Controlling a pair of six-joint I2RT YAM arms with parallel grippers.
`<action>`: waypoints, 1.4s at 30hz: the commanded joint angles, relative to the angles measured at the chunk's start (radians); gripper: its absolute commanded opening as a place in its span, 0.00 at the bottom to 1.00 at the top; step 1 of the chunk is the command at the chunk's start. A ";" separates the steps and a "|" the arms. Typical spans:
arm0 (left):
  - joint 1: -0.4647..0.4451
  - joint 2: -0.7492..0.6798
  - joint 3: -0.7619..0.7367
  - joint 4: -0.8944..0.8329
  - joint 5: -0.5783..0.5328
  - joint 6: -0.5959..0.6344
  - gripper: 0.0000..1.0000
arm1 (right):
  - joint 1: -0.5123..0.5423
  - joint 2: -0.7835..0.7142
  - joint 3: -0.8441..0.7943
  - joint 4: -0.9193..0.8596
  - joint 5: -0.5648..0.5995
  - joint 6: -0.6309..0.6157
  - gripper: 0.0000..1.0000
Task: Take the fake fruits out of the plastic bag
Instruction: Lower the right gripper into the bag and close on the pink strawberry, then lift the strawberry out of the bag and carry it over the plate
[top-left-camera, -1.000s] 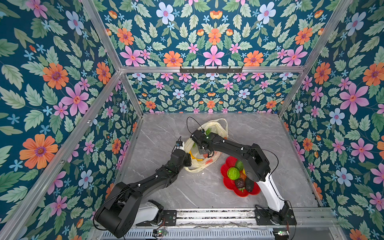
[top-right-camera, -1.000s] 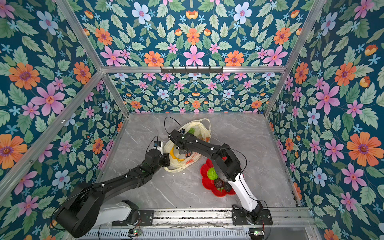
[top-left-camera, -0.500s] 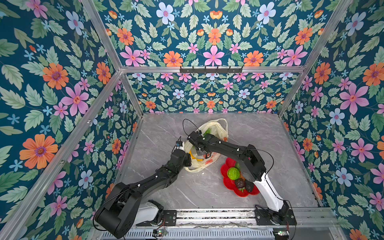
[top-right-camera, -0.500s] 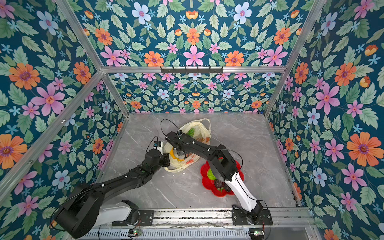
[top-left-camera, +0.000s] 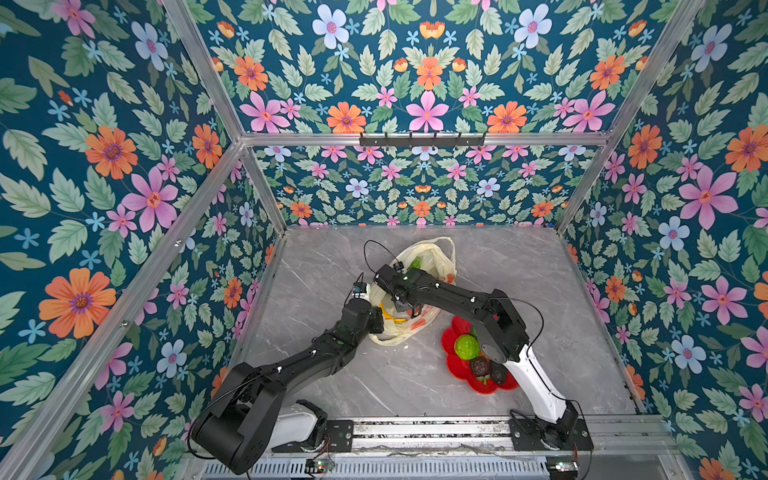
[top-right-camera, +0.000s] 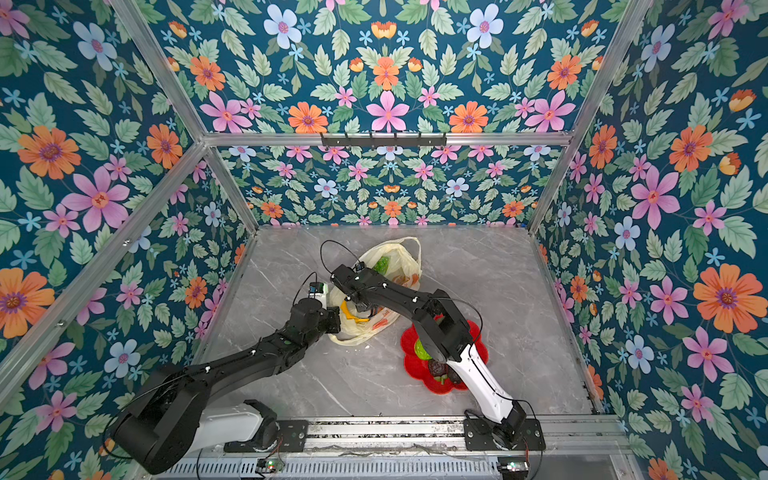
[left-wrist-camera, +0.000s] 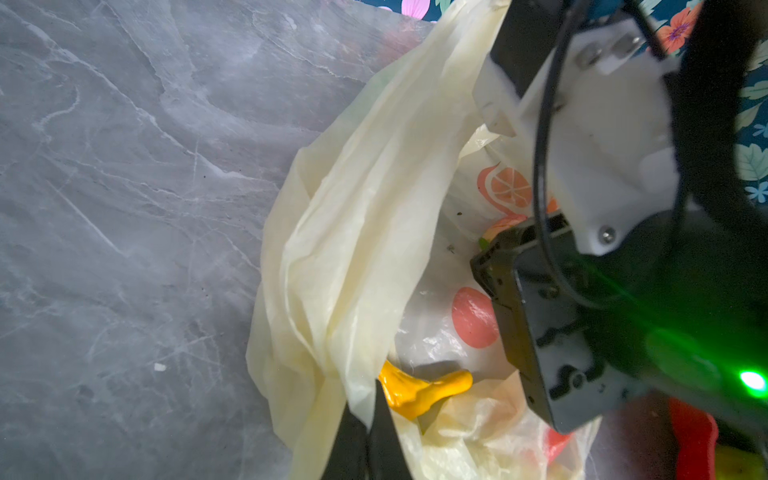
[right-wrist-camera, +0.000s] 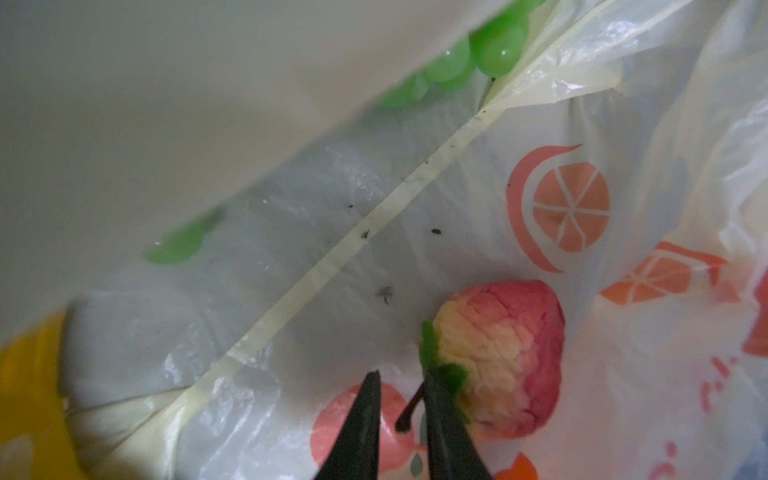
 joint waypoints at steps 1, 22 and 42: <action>-0.001 0.001 0.004 0.019 -0.004 0.008 0.01 | 0.003 0.004 0.006 -0.027 0.027 -0.002 0.20; -0.001 -0.004 0.002 0.022 -0.002 0.006 0.02 | 0.008 -0.028 -0.007 -0.033 0.061 0.001 0.08; -0.001 0.001 0.007 0.022 -0.011 0.009 0.02 | 0.009 -0.360 -0.288 0.117 -0.097 0.029 0.02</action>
